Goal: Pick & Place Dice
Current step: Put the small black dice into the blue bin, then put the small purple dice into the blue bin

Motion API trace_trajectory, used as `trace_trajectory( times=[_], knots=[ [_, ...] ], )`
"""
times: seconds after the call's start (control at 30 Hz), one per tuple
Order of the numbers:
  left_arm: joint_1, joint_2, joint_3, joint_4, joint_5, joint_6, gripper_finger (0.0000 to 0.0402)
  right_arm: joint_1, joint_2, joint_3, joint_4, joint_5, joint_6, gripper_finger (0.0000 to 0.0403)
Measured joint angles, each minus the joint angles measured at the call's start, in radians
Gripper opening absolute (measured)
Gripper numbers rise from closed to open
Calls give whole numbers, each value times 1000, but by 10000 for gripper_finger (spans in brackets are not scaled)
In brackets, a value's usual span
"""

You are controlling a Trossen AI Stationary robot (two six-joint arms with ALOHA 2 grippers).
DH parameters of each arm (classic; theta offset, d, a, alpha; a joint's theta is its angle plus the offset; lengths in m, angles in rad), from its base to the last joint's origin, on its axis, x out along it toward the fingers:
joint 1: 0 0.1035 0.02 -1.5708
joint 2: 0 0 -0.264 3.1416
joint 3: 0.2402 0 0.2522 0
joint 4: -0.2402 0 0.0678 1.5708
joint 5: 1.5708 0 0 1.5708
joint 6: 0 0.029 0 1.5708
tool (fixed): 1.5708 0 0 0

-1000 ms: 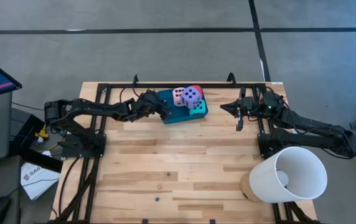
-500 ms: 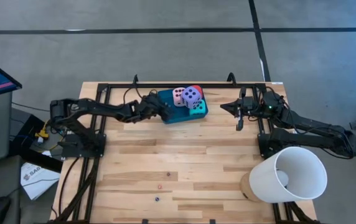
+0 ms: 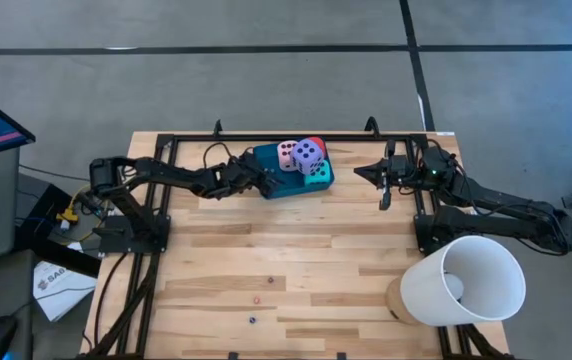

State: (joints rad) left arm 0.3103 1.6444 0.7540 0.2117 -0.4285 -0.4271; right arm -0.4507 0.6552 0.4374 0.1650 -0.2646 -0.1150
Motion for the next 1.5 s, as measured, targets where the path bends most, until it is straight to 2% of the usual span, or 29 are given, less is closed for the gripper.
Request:
trace_trajectory(
  times=[0.43,0.7,0.9,1.13,1.37,1.5],
  knots=[
    [0,-1,0,-1,2,0,114,0,0,0,0,0,0,0],
    [-18,-1,0,54,3,0,108,0,0,0,0,0,0,0],
    [-70,-2,0,161,6,2,97,0,0,0,0,0,0,0],
    [-161,-2,1,172,6,4,94,0,0,0,-5,0,0,0],
    [-267,-49,1,182,1,189,94,0,0,0,-8,0,0,0],
    [-330,-105,2,188,2,232,94,0,0,0,-7,0,1,0]
  ],
)
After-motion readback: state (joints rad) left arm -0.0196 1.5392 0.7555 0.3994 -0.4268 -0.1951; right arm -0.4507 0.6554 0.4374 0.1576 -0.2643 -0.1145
